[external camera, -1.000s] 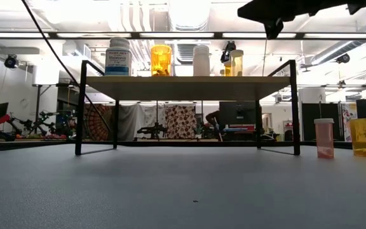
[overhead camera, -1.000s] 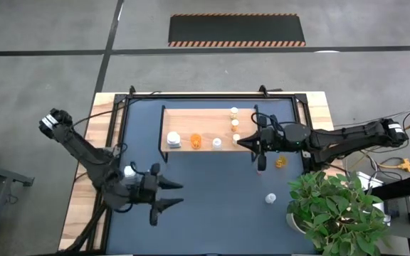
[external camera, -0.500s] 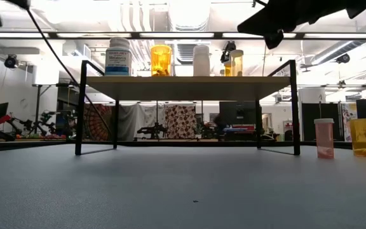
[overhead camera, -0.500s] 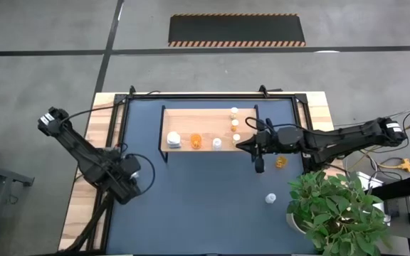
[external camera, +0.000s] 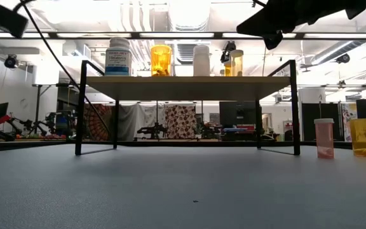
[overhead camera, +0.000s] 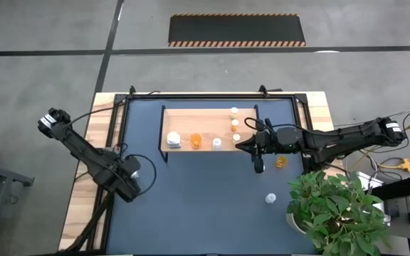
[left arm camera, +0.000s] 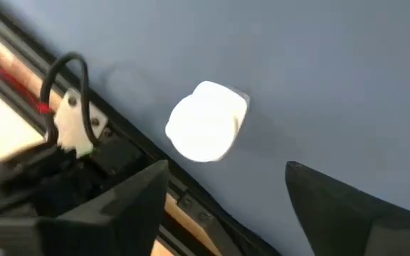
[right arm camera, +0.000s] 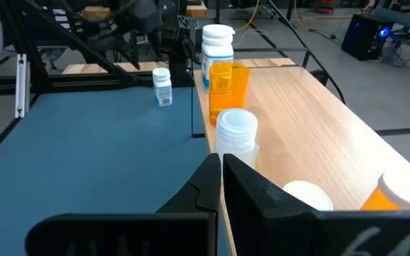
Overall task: Pick and place medicine bottles onto shelf by color
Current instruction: Put the white bottle on the shelf
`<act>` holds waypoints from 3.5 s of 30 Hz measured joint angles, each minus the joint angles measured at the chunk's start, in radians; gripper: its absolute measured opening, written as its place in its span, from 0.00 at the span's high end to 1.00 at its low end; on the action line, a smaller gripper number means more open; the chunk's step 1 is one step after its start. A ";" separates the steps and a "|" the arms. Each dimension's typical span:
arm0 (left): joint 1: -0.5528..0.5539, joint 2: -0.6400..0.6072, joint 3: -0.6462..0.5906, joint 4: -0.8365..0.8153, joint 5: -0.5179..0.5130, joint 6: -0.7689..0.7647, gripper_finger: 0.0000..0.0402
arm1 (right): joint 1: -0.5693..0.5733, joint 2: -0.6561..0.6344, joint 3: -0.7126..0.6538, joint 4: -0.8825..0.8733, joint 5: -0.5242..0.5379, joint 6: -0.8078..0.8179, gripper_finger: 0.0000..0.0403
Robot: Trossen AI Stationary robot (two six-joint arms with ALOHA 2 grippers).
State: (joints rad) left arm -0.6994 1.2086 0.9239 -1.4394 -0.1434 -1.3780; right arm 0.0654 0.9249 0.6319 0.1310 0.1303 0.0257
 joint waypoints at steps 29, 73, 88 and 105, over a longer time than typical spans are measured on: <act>0.126 0.033 -0.134 0.121 -0.025 0.211 0.35 | 0.000 -0.001 0.000 0.000 0.000 0.054 0.98; 0.230 0.496 1.212 -0.123 0.172 0.518 0.61 | 0.000 -0.001 0.000 -0.078 -0.002 0.040 0.98; 0.583 0.460 1.342 -0.132 -0.035 1.066 0.61 | 0.000 -0.001 0.000 -0.100 0.000 0.060 0.98; 0.913 0.446 1.143 -0.132 -0.153 1.418 0.61 | 0.000 -0.001 0.000 -0.098 0.000 0.060 0.98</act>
State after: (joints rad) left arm 0.2135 1.6543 2.0672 -1.5715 -0.2959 0.0396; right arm 0.0654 0.9241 0.6319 0.0327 0.1303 0.0858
